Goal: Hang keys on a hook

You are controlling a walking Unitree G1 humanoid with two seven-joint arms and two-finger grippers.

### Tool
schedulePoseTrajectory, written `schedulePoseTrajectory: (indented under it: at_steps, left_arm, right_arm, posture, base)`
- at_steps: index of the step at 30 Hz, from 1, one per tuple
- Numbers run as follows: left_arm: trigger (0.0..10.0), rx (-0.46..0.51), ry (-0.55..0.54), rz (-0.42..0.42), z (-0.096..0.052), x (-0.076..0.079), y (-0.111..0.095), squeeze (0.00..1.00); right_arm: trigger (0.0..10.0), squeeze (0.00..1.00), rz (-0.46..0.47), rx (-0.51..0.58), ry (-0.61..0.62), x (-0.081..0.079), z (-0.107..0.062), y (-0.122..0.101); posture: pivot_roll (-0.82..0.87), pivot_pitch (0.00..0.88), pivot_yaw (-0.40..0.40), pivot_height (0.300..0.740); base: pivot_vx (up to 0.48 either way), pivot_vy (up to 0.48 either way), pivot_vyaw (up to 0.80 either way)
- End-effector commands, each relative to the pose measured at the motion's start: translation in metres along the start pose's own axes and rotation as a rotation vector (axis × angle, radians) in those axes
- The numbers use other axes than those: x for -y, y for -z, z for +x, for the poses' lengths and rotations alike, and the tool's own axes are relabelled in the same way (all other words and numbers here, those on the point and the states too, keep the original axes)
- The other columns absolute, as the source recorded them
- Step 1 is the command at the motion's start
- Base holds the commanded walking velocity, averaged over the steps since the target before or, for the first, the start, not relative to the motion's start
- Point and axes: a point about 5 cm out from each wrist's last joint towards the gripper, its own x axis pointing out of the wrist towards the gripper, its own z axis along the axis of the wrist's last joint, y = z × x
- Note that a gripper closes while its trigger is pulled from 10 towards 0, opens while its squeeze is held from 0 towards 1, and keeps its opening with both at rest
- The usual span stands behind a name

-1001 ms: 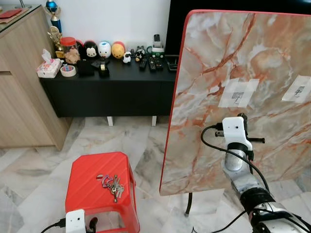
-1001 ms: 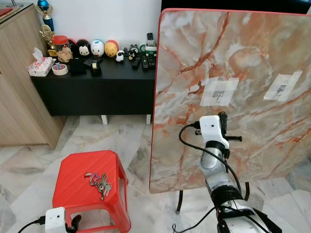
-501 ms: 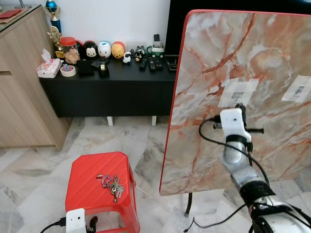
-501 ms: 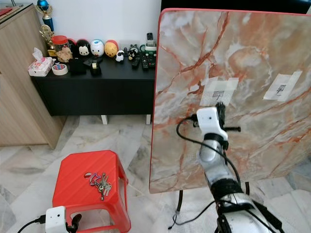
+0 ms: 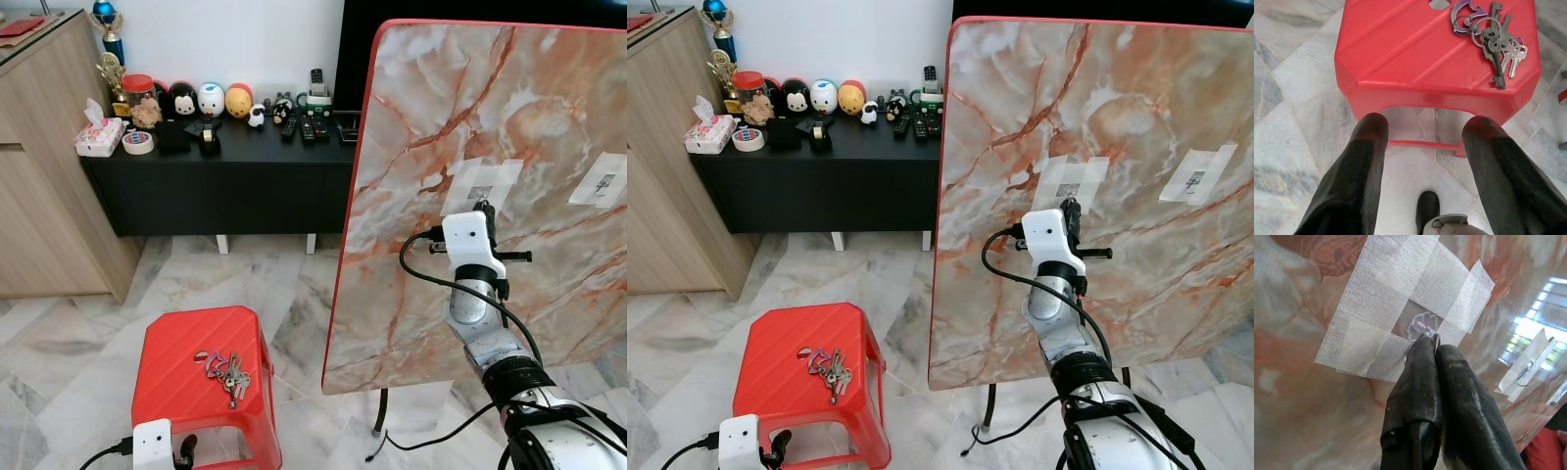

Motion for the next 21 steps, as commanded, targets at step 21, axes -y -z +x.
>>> schedulePoseTrajectory:
  at_steps: [21]
  left_arm:
    - [10.0, -0.015, -0.003, 0.002, 0.0003, -0.0006, 0.0010, 0.00]
  right_arm:
    - [10.0, 0.00, -0.005, -0.035, -0.014, -0.0007, 0.0054, -0.0013]
  posture:
    - [0.08, 0.000, -0.088, 0.728]
  base:
    - [0.000, 0.000, 0.00]
